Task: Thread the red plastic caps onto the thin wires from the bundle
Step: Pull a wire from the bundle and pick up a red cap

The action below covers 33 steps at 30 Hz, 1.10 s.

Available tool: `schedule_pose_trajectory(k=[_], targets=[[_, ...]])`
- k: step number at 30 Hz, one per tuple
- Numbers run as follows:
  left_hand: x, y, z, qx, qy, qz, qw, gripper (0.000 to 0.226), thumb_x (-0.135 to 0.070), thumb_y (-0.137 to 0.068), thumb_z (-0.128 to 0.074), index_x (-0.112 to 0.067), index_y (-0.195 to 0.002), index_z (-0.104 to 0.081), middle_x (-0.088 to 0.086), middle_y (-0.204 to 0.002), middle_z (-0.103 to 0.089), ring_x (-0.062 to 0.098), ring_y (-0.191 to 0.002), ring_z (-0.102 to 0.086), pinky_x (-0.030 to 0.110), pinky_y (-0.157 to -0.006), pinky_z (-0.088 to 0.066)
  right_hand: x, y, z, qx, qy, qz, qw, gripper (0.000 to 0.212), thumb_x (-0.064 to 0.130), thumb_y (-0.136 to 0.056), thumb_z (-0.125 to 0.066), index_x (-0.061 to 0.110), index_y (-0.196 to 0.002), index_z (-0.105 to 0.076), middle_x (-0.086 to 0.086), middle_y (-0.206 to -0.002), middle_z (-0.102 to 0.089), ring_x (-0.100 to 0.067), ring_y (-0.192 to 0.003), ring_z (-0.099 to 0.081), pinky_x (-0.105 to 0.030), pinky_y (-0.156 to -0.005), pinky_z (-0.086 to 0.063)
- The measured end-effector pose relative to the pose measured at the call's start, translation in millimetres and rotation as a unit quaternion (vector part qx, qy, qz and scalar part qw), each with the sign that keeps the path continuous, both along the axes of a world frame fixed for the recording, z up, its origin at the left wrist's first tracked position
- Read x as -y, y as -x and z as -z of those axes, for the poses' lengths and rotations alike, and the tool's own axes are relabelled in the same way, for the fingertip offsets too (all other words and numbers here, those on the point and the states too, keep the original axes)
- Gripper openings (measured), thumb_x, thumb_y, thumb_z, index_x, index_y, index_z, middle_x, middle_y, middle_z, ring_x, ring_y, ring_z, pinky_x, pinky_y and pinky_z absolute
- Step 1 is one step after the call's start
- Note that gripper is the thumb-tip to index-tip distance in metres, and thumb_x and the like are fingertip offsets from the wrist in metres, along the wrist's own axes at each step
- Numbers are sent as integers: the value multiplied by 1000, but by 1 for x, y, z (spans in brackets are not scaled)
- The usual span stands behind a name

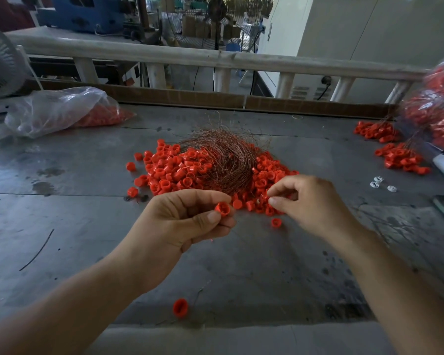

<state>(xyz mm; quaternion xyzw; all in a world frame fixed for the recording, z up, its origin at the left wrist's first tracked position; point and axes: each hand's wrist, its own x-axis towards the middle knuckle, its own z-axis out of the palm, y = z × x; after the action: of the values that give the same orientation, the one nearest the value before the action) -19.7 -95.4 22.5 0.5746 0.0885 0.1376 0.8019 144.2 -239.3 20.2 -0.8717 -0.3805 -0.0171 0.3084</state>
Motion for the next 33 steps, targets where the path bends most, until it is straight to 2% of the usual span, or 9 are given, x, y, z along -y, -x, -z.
schedule_pose_trajectory(k=[3,8,12,14,20,22,24,27,33], targets=[[1,0,-1,0,-11,4,1000,26,-5,-61,-60,-14,-78,-76,9,-76,-72,15,-70,-70,19,-61,-54,-9,8,10,32,15,-23,999,11,25,-77,-70,21,-87,-70,16,-70,-50,1,-64,-46,-3,-60,-33],[1,0,-2,0,-9,6,1000,25,-4,-60,-61,-13,-78,-76,9,-76,-72,16,-69,-70,19,-61,-54,-17,13,17,71,49,-21,996,20,32,-79,-67,21,-97,-67,10,-81,-54,-6,-78,-51,-20,-67,-38],[-1,0,-1,-2,-14,6,1000,25,-4,-62,-60,-13,-79,-76,10,-77,-72,16,-70,-70,19,-61,-53,-6,4,4,33,27,-4,999,4,25,-75,-72,24,-76,-67,16,-67,-55,2,-63,-51,-7,-59,-35],[0,-1,-1,-2,-18,9,1000,25,-5,-61,-61,-13,-80,-76,10,-77,-72,16,-71,-70,19,-62,-54,4,0,-3,8,58,-4,998,16,27,-72,-74,32,-64,-61,17,-61,-56,8,-58,-50,-3,-58,-37],[1,-1,-1,-3,-20,16,1000,25,-5,-60,-61,-14,-79,-76,9,-77,-72,15,-71,-70,19,-62,-54,4,7,-1,0,162,-38,986,15,22,-75,-73,29,-68,-62,19,-68,-55,4,-66,-52,-8,-59,-38],[0,-1,-1,-5,-21,13,1000,25,-6,-60,-62,-13,-79,-76,9,-77,-72,16,-70,-70,19,-61,-54,4,8,-4,-37,104,-40,993,12,19,-76,-72,27,-71,-64,19,-63,-56,7,-61,-54,-3,-56,-38],[1,-1,-1,-9,-23,14,1000,25,-6,-60,-62,-13,-79,-76,9,-77,-72,15,-70,-70,19,-61,-53,4,11,-9,-151,-18,-60,987,16,13,-79,-69,25,-69,-63,14,-56,-60,4,-57,-58,-7,-58,-46],[2,-1,-1,-14,-29,15,999,25,-6,-60,-61,-15,-77,-76,7,-76,-72,14,-69,-69,18,-61,-53,1,23,-18,-311,-159,-105,931,13,6,-82,-61,16,-74,-63,3,-55,-64,-8,-51,-62,-21,-49,-53],[2,-2,-1,-21,-40,14,999,25,-7,-60,-61,-16,-78,-76,8,-77,-73,15,-71,-70,18,-61,-53,-1,36,-20,-303,-213,-153,916,23,-4,-82,-59,17,-89,-62,5,-63,-63,-5,-61,-63,-14,-59,-49]])
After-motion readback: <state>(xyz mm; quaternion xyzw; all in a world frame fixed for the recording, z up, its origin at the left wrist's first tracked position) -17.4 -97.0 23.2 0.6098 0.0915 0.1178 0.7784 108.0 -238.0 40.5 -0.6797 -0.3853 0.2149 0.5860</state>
